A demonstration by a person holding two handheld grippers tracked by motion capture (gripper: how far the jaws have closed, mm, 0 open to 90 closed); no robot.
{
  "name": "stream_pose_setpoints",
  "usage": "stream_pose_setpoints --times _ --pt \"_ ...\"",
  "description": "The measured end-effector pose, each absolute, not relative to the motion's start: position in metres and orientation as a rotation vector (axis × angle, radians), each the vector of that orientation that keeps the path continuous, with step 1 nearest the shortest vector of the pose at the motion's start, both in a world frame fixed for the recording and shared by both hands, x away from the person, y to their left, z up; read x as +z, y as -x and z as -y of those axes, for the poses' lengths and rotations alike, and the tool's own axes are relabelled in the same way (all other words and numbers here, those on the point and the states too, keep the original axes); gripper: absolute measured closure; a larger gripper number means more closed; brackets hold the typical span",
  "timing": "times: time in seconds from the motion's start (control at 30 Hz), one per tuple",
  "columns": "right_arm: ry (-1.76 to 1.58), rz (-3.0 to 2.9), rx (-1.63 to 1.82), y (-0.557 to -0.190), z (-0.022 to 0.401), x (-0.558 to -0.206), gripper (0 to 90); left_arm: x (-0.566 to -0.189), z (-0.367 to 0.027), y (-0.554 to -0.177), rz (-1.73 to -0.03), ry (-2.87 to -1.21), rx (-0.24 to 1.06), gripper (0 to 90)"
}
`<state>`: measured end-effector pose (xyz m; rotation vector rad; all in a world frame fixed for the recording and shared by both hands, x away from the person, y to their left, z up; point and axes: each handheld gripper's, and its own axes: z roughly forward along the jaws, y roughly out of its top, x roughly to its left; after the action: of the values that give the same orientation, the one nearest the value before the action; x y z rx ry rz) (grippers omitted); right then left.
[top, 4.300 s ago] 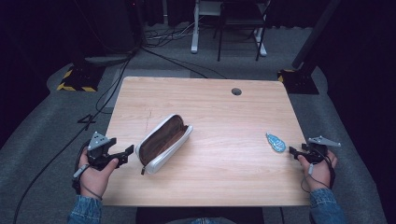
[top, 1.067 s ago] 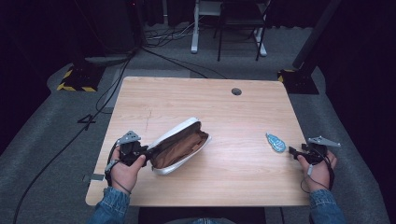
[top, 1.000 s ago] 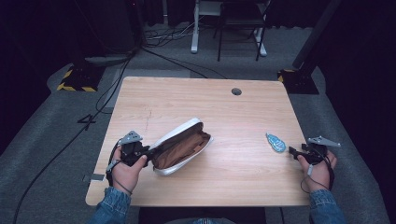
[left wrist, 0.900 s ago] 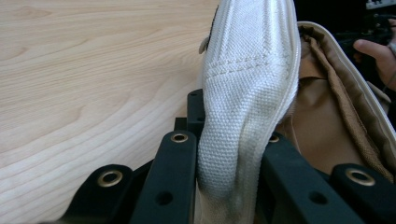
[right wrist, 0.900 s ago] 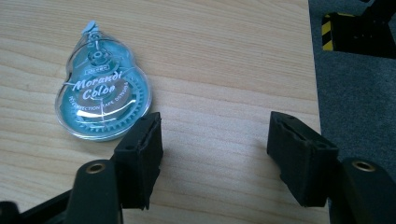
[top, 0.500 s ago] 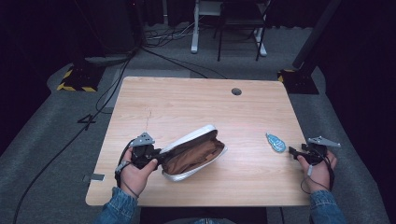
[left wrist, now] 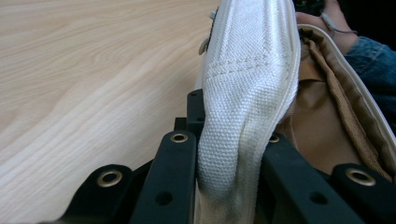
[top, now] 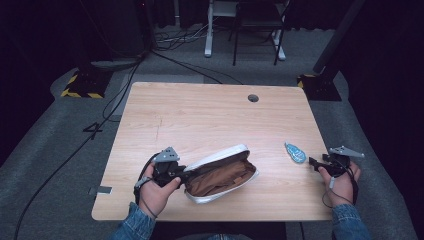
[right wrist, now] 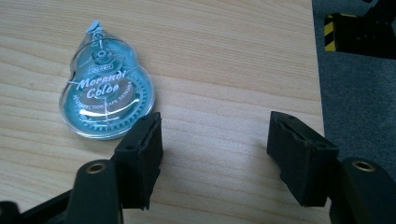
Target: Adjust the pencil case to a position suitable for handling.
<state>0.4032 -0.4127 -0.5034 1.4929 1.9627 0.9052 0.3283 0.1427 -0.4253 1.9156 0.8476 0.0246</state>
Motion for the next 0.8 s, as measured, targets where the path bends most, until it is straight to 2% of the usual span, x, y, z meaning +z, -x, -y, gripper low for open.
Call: stream_pose_setpoints --times 0.8 --pt "-1.491 -1.965 0.907 -0.403 0.413 -0.503 36.1 -0.436 -0.099 -0.317 -0.722 -1.988 -0.140 82.9"
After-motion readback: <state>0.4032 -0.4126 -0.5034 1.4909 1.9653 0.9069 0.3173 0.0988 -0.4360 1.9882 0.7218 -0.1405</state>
